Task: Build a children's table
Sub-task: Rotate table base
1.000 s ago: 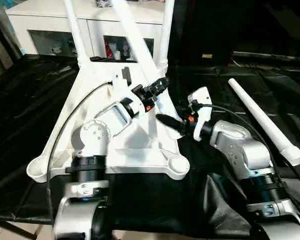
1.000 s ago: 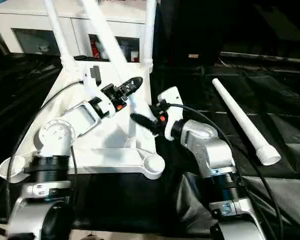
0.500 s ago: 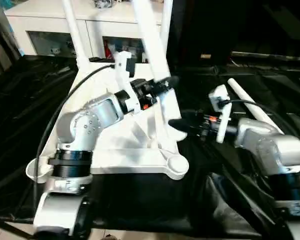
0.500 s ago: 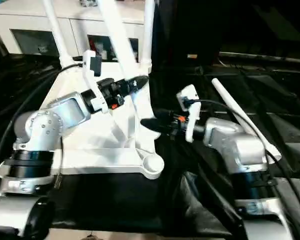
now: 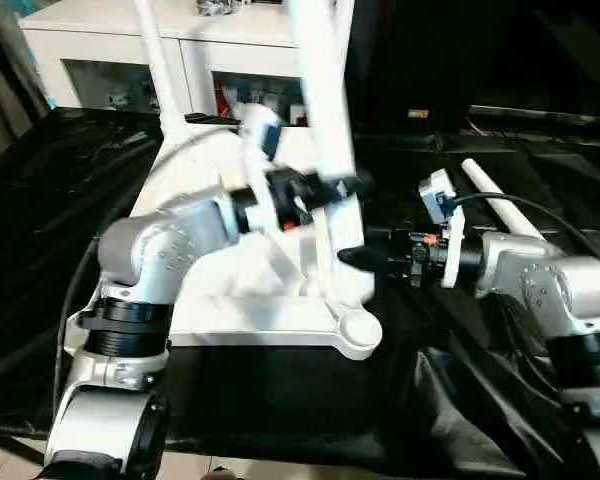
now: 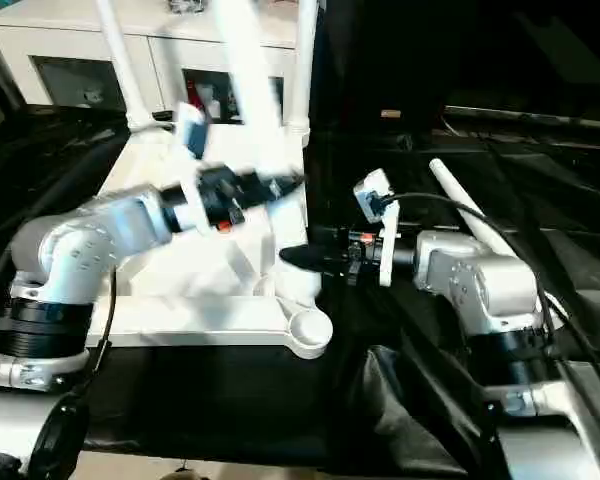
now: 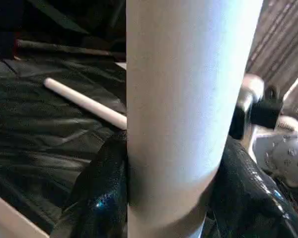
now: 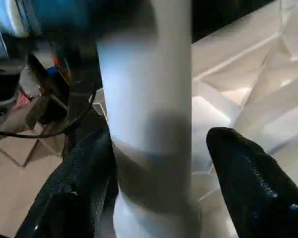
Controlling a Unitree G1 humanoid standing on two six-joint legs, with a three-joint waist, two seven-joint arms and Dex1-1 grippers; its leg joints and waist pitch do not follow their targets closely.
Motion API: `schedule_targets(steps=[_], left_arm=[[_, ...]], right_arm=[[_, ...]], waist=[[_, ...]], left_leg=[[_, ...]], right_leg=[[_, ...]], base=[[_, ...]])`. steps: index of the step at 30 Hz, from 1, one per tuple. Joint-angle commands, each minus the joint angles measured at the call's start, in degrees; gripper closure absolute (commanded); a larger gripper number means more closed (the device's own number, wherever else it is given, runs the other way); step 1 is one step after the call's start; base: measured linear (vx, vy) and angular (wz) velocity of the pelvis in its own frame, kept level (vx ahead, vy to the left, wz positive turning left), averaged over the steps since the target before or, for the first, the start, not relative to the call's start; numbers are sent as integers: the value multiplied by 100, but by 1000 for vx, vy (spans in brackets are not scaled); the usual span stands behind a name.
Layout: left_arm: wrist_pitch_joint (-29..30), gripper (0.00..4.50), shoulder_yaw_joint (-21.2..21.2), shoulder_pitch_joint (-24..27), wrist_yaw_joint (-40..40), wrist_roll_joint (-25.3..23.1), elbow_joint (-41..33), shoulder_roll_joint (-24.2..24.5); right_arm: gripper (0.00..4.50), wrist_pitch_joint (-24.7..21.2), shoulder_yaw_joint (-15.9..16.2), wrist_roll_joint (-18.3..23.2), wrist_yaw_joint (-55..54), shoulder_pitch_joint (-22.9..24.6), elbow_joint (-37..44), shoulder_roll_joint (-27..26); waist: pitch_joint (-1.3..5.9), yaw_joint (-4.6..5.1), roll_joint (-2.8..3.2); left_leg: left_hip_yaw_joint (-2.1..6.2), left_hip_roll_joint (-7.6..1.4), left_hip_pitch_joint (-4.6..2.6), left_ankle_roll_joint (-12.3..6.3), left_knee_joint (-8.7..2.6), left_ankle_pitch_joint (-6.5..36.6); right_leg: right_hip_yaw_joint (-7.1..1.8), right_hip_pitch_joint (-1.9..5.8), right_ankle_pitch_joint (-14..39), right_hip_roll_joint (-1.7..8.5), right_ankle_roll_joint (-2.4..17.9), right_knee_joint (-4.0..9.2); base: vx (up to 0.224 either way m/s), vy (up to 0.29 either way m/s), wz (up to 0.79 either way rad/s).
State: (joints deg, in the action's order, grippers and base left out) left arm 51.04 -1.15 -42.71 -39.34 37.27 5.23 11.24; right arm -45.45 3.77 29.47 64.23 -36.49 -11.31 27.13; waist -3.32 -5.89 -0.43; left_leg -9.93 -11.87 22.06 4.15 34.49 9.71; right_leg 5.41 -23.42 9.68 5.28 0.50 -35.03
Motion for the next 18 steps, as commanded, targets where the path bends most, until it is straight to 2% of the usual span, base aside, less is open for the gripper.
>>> schedule_targets(steps=[1, 2, 7, 12, 18], left_arm=[[35, 257, -26, -16, -86, -48, 13, 23], [34, 257, -33, -18, -103, -42, 16, 30], [40, 257, -73, -13, -162, -4, -3, 42], [94, 257, -156, 10, -331, 99, -140, 38], [158, 257, -262, 44, -448, 149, -258, 14]], right_arm=[[130, 88, 34, -59, 40, -59, 67, 29], [130, 100, 48, -62, 50, -66, 55, 30], [130, 143, 151, -98, 137, -83, 10, 72], [130, 206, 335, -221, 217, -46, -87, 76], [130, 214, 442, -213, 276, -33, -121, 9]], waist=[[435, -19, -106], [442, -24, -123], [443, -21, -124], [445, -37, -99], [447, -53, -107]], left_leg=[[-19, -95, -71, -108, -353, 716], [-19, -95, -75, -108, -352, 707], [-18, -94, -73, -118, -348, 674], [-19, -95, -78, -125, -343, 675], [-14, -103, -85, -97, -349, 721]], right_leg=[[-265, 353, 1314, 283, 986, 394], [-263, 356, 1301, 281, 982, 386], [-263, 359, 1214, 278, 1008, 378], [-267, 361, 1131, 278, 1067, 369], [-262, 363, 1163, 280, 1080, 366]], base=[[0, 0, 0], [0, 0, 0], [0, 0, 0], [0, 0, 0], [0, 0, 0]])
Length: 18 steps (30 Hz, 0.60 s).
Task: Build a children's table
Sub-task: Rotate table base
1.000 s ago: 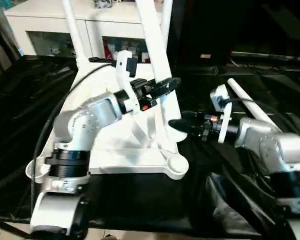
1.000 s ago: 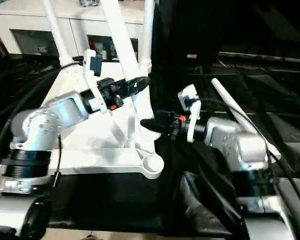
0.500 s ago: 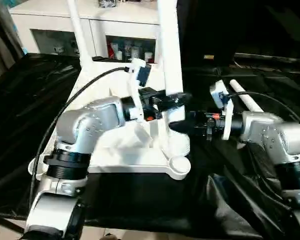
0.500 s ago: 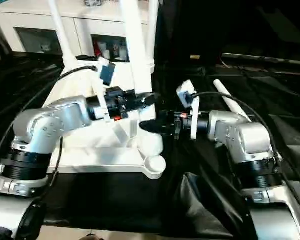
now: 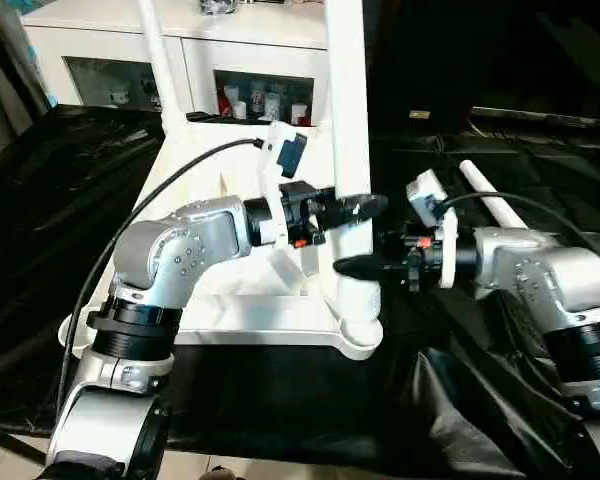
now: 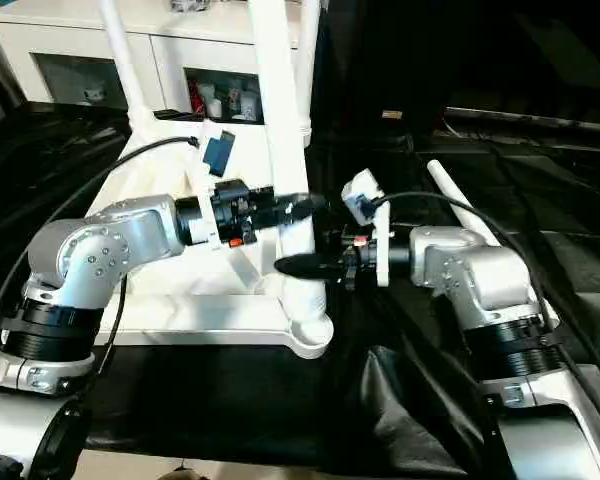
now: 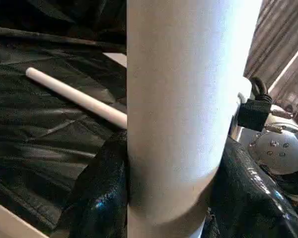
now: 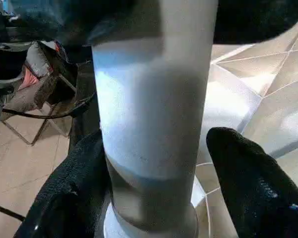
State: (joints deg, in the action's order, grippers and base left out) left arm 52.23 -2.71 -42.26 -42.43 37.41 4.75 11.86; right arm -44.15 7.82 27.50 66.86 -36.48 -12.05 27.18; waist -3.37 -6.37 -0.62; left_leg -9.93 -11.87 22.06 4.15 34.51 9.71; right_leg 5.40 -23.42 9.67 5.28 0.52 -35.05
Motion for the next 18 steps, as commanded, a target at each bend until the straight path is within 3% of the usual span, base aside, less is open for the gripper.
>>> schedule_targets(steps=[1, 12, 17, 18], left_arm=[[38, 257, -105, -2, -137, 134, -209, -49], [32, 257, 104, -36, -63, 203, -139, -134], [-91, 257, 172, -44, 70, 124, -81, -185], [-240, 222, 207, -71, 331, -64, 24, -234]], right_arm=[[148, 82, 38, -15, 14, -35, -46, 3], [248, 79, 72, -94, -82, 38, -78, -69], [259, 180, -86, -137, -407, 33, -117, -243], [259, 234, -132, -182, -567, 33, -120, -311]], waist=[[451, -4, -85], [458, -12, -87], [461, -7, -86], [459, -8, -82]], left_leg=[[-16, -103, -87, -102, -349, 712], [-13, -98, -75, -122, -342, 629], [-12, -95, -75, -106, -341, 642], [-13, -97, -80, -105, -343, 656]], right_leg=[[-266, 359, 1136, 276, 1085, 367], [-264, 371, 1025, 276, 1109, 347], [-263, 371, 1044, 275, 1100, 348], [-263, 365, 1058, 276, 1099, 352]], base=[[0, 0, 0], [0, 0, 0], [0, 0, 0], [0, 0, 0]])
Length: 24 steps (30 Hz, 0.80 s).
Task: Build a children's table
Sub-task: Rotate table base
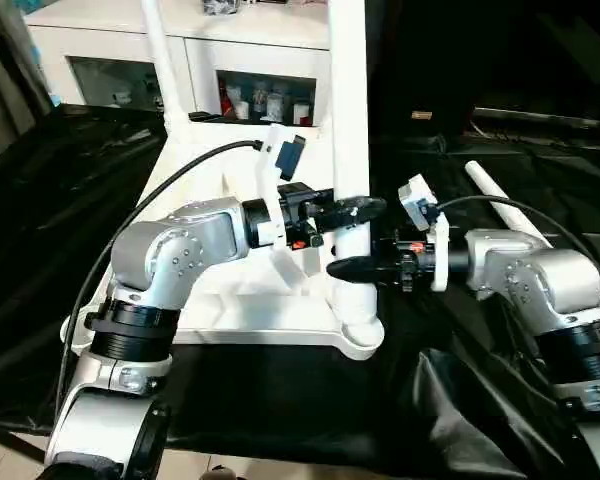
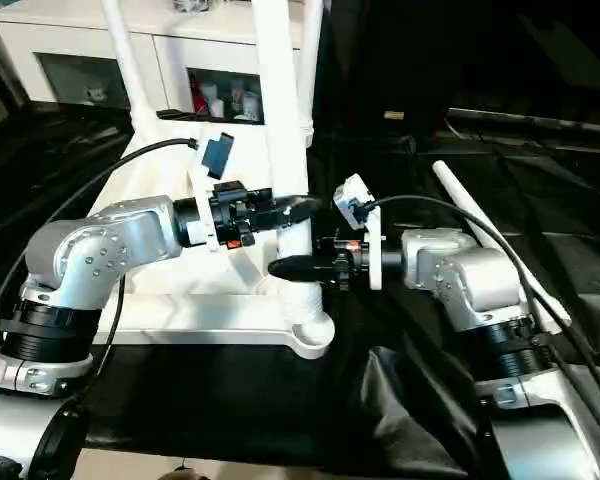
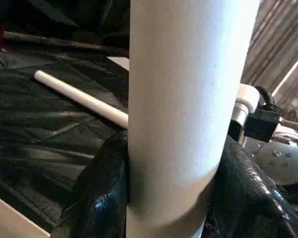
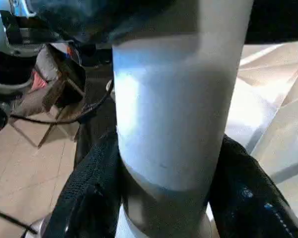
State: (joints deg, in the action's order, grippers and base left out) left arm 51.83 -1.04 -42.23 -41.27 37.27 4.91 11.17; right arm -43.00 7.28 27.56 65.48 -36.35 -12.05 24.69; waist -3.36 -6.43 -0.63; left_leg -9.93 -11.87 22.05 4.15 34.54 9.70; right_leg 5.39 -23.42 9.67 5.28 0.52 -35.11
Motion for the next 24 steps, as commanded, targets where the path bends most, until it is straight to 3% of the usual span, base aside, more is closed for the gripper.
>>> schedule_targets(steps=[1, 4, 6, 9, 11, 13, 16, 23, 24], left_arm=[[-270, 187, 57, -91, 338, -136, 64, -189], [-625, 185, 360, -210, 1189, -479, 440, -414], [-740, 166, 453, -220, 1733, -735, 520, -504], [-697, 142, 598, -190, 2013, -714, 506, -648], [-711, 184, 629, -111, 2103, -642, 460, -823], [-735, 178, 622, -87, 2187, -639, 494, -927], [-794, 225, 629, -103, 2253, -642, 548, -981], [-863, 253, 579, -125, 2134, -676, 504, -962], [-881, 258, 566, -122, 2102, -683, 488, -946]], right_arm=[[259, 139, -94, -204, -488, 22, -118, -86], [260, 256, -237, -299, -998, -2, -99, -304], [260, 274, -308, -311, -1268, -3, -14, -446], [260, 274, -352, -332, -1472, 1, 52, -569], [260, 276, -343, -366, -1635, 18, 90, -685], [261, 295, -320, -401, -1752, 29, 107, -751], [261, 310, -301, -426, -1814, 26, 108, -776], [261, 551, -207, -596, -1899, -18, 80, -767], [205, 576, -222, -557, -1854, -15, 85, -779]], waist=[[456, 4, -85], [468, -3, -67], [469, 1, -76], [474, 1, -86], [476, 1, -88], [476, -3, -80], [468, 0, -84], [465, 0, -72], [462, 2, -70]], left_leg=[[-12, -101, -76, -93, -346, 653], [-19, -87, -98, -22, -336, 678], [-2, -93, -75, -14, -353, 690], [-5, -90, -74, -25, -347, 645], [-9, -90, -68, -55, -342, 585], [-9, -89, -71, -80, -342, 585], [-12, -85, -74, -94, -347, 643], [-6, -89, -81, -40, -354, 722], [-4, -91, -79, -42, -357, 726]], right_leg=[[-266, 359, 1049, 275, 1083, 370], [-270, 353, 1049, 268, 1040, 378], [-258, 375, 1121, 276, 972, 381], [-260, 372, 1031, 270, 948, 369], [-260, 374, 934, 273, 1000, 361], [-258, 371, 908, 271, 1027, 361], [-260, 368, 952, 268, 998, 377], [-260, 360, 1104, 272, 894, 395], [-260, 361, 1099, 274, 900, 393]], base=[[0, 0, 0], [0, 0, 0], [0, 0, 0], [0, 0, 0], [0, 0, 0], [0, 0, 0], [0, 0, 0], [0, 0, 0], [0, 0, 0]])
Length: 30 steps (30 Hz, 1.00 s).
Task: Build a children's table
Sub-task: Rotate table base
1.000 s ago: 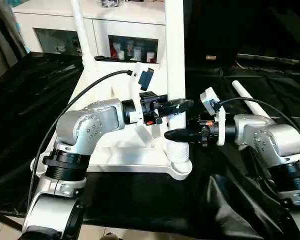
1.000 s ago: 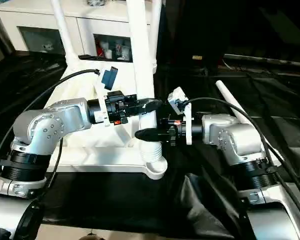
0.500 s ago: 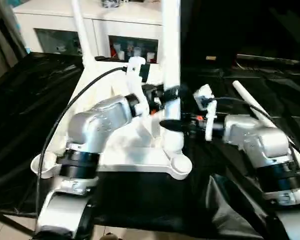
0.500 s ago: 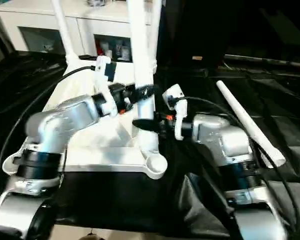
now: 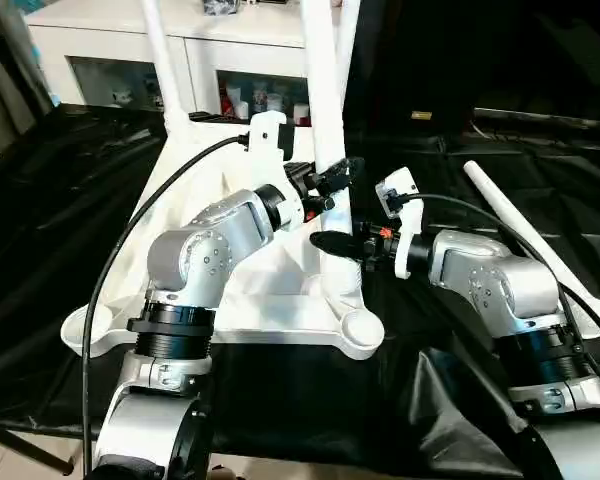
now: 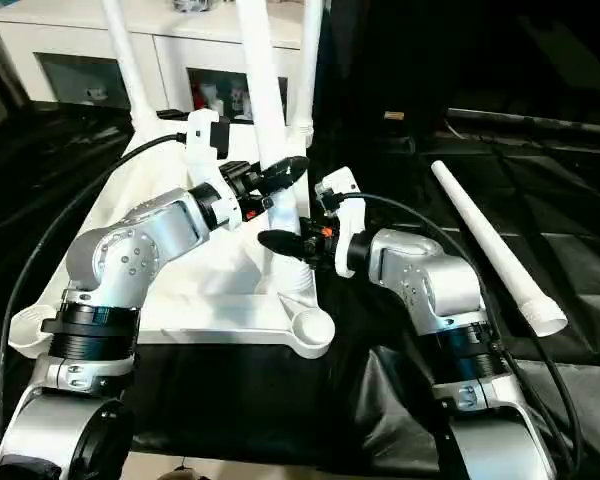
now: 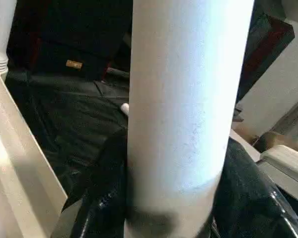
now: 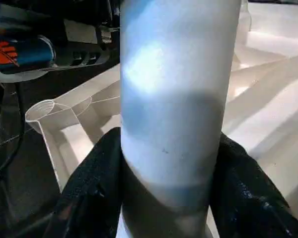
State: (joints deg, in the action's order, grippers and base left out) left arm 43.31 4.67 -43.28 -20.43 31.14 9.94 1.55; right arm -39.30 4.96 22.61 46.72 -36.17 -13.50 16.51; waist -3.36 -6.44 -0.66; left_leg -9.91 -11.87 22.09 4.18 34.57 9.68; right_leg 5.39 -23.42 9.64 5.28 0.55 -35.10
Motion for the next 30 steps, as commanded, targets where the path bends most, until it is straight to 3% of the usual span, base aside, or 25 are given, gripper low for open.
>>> schedule_targets(steps=[1, 4, 9, 15, 21, 27, 30], left_arm=[[-44, 258, -33, -13, -36, -69, -37, 42], [3, 260, -220, -13, -487, 3, -201, 275], [180, 262, -482, 9, -1111, 147, -486, 555], [221, 262, -613, 42, -1409, 247, -649, 618], [285, 262, -716, 67, -1585, 319, -794, 608], [296, 262, -727, 55, -1644, 325, -800, 641], [294, 262, -713, 45, -1649, 332, -785, 653]], right_arm=[[205, 202, 1, -24, 70, -29, 246, 40], [171, -33, -27, 218, 428, -19, 374, 180], [142, -132, 156, 223, 979, -5, 394, 603], [141, -246, 299, 224, 1333, -16, 358, 821], [141, -268, 347, 239, 1358, -30, 303, 795], [141, -323, 367, 251, 1442, -26, 294, 775], [168, -354, 348, 276, 1451, -13, 290, 772]], waist=[[463, 3, -67], [465, -1, -73], [457, -4, -68], [454, -5, -76], [450, 6, -81], [461, 1, -78], [464, -4, -66]], left_leg=[[-7, -89, -83, -45, -359, 728], [-2, -93, -84, -73, -360, 708], [-9, -96, -82, -93, -359, 697], [-16, -93, -75, -114, -346, 719], [-9, -102, -86, -75, -351, 792], [-8, -98, -80, -84, -346, 706], [-12, -96, -83, -89, -342, 699]], right_leg=[[-259, 360, 1090, 271, 899, 389], [-261, 364, 1068, 275, 891, 379], [-264, 366, 971, 275, 989, 359], [-268, 372, 1025, 283, 1054, 365], [-261, 360, 1280, 282, 969, 388], [-263, 363, 1091, 270, 1007, 365], [-265, 364, 1020, 269, 1049, 360]], base=[[0, 0, 0], [0, 0, 0], [0, 0, 0], [0, 0, 0], [0, 0, 0], [0, 0, 0], [0, 0, 0]])
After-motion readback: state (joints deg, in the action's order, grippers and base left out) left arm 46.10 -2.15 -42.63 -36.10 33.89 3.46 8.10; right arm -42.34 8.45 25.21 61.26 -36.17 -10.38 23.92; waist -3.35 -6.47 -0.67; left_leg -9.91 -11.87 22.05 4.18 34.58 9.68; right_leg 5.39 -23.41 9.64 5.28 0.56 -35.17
